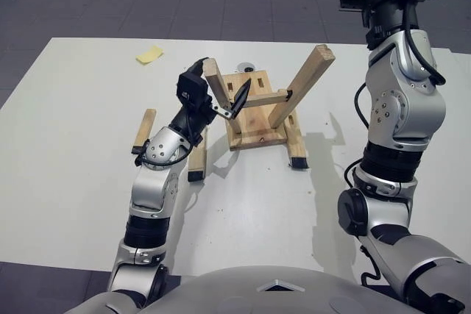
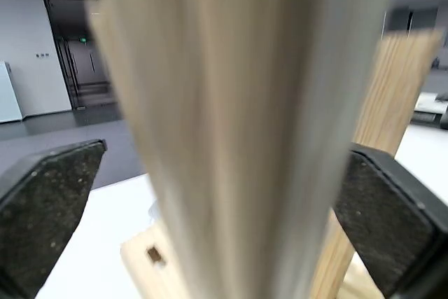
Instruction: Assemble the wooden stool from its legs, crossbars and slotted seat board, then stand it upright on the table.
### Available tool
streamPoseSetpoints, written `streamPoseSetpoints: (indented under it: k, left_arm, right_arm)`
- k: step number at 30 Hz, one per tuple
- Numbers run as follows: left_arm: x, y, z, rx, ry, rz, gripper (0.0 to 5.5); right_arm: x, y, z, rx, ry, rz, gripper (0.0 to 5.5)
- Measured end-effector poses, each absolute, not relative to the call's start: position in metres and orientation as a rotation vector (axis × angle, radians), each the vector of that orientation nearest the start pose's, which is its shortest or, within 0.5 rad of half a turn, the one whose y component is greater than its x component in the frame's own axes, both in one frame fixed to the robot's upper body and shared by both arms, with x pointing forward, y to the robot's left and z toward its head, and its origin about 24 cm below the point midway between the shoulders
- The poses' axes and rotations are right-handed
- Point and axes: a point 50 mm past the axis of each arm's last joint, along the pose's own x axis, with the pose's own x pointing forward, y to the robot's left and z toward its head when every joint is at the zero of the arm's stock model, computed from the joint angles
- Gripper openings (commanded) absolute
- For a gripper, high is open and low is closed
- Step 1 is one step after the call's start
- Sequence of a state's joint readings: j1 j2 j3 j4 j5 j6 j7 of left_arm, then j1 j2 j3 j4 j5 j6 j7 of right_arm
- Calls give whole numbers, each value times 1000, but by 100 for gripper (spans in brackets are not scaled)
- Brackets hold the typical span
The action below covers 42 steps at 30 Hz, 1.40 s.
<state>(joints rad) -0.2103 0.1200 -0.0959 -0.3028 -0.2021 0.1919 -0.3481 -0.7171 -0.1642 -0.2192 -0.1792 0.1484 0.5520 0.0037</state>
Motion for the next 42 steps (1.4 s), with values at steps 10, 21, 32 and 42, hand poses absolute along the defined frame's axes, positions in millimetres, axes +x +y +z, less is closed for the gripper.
streamPoseSetpoints:
  k: [10, 21, 32, 42]
  left_arm:
    - [270, 115, 183, -41, -431, -501, 540]
    - [273, 122, 189, -130, -434, -453, 540]
    - [294, 152, 287, -166, -669, -287, 540]
    - [303, 118, 179, 10, -367, -353, 540]
  right_arm:
    - [330, -168, 235, 62, -305, 20, 539]
    - [330, -166, 226, 76, -265, 34, 539]
    - [325, -171, 213, 81, -230, -5, 539]
    - [325, -174, 210, 82, -220, -10, 539]
